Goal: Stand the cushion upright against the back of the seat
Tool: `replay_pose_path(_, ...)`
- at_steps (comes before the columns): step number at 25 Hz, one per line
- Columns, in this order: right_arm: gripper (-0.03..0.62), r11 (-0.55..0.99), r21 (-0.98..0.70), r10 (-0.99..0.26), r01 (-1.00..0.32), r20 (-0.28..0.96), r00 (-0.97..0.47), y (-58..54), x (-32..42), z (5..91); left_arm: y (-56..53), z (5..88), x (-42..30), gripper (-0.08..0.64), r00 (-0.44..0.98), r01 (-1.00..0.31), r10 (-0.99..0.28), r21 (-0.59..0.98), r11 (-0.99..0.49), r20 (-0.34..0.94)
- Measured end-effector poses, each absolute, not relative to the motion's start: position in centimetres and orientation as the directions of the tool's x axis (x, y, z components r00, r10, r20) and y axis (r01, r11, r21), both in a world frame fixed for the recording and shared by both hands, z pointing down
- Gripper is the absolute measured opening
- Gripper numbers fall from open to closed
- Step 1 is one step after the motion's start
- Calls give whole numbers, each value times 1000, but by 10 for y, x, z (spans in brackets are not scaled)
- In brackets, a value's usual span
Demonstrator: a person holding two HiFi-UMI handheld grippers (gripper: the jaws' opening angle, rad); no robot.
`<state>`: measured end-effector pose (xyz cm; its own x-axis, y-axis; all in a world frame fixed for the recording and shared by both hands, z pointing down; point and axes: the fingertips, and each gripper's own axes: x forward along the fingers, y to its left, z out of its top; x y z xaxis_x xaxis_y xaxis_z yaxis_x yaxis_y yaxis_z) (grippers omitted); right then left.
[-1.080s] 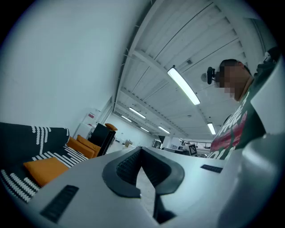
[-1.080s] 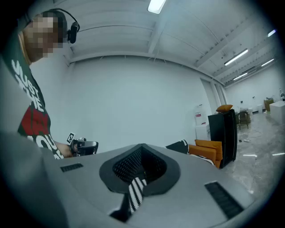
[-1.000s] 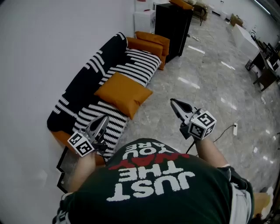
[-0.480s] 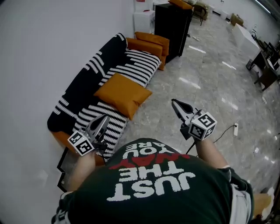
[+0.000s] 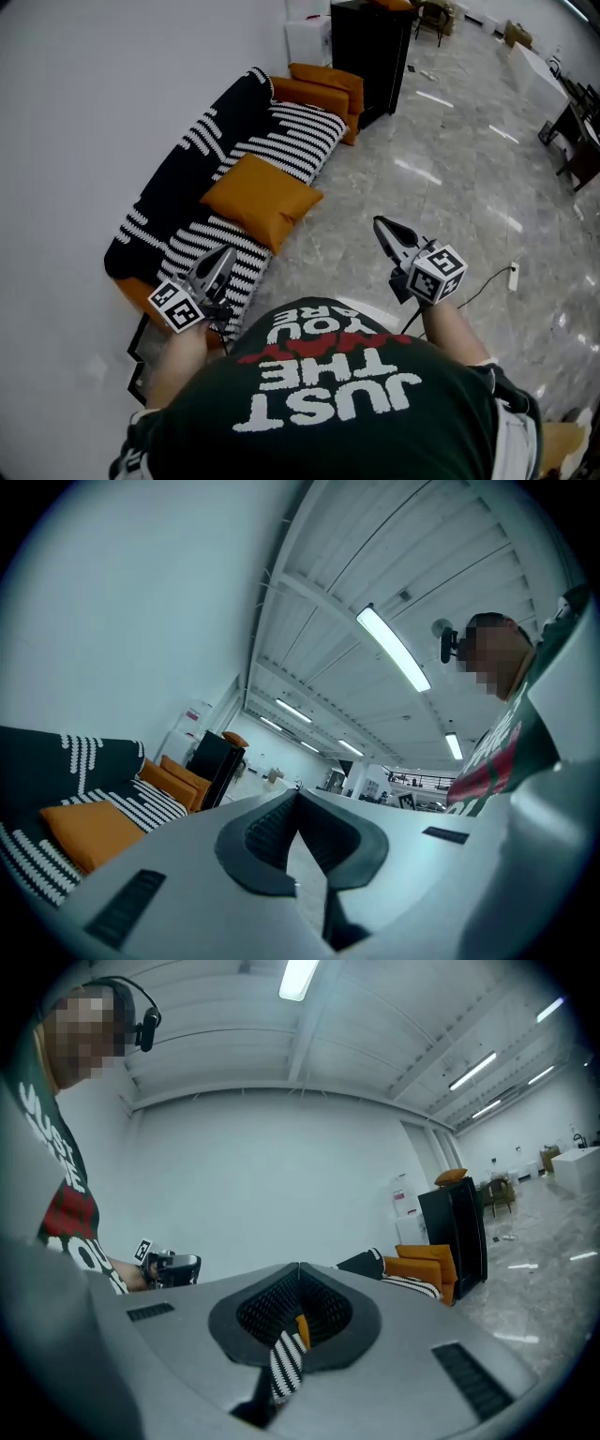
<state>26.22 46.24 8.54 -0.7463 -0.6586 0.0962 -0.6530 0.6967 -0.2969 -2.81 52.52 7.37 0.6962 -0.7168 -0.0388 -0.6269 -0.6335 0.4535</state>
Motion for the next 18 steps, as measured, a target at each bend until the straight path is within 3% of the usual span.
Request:
replay_pose_path(8,25,665,-376,-644,-645,148,-751,428,292,129,503,84,-1,11,687,-647,-727,467,-603,14)
replay_pose_path(18,26,633,-325,-659,-702,248,-710,312,206,159,374,138,-88,11,725,-564,-688,544,-621,-34)
